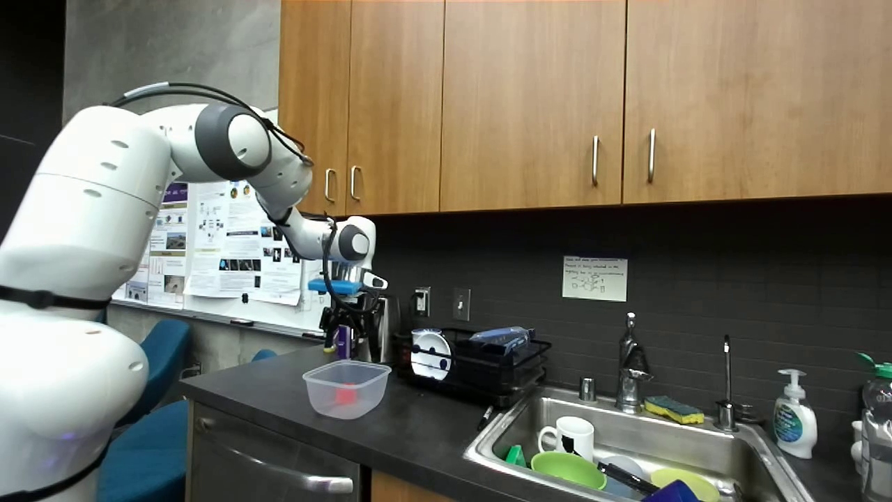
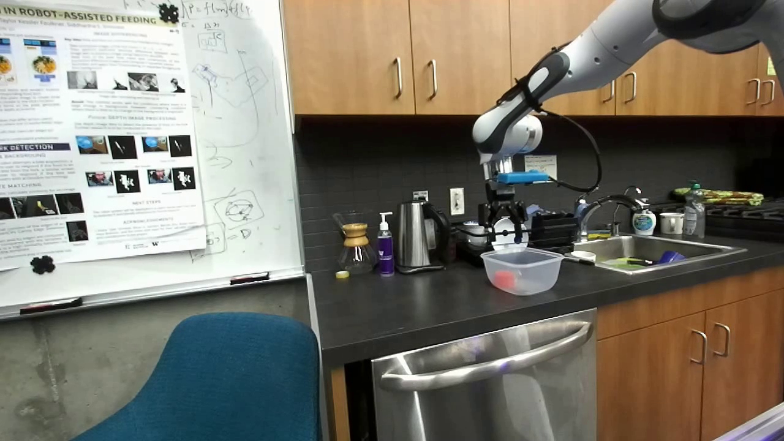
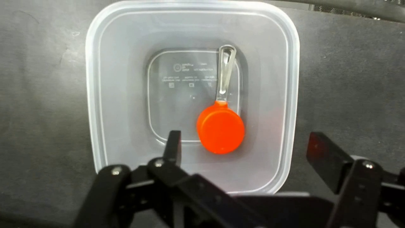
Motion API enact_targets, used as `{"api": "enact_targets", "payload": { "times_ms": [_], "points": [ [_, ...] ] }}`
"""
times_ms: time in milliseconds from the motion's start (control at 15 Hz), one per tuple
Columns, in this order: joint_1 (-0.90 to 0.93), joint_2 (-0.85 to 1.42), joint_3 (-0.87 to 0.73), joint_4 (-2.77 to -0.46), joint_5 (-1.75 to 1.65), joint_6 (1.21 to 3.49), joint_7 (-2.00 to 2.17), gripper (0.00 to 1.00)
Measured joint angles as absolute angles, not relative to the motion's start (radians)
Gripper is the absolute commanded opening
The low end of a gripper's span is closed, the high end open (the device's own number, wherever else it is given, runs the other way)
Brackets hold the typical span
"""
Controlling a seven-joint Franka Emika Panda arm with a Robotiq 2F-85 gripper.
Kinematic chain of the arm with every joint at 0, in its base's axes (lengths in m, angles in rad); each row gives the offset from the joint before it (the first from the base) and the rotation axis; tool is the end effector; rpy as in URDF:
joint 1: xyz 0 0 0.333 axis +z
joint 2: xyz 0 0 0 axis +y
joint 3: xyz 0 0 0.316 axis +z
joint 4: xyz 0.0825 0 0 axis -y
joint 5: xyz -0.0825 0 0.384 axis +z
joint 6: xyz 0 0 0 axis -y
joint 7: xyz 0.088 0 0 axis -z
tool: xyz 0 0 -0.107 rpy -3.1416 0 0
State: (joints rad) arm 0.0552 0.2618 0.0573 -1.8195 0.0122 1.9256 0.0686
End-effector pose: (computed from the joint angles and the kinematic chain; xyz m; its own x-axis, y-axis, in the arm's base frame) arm 0.6034 0.0671 0.3821 0.9870 0.0387 -0.1561 0.0368 -0.9992 -0.0148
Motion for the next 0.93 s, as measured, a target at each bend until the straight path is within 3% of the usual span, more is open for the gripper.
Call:
{"api": "enact_targets", "payload": {
  "times_ms": [933],
  "points": [
    [0.021,0.275,0.046,-1.848,0.121,1.953,0.041,1.00]
  ]
}}
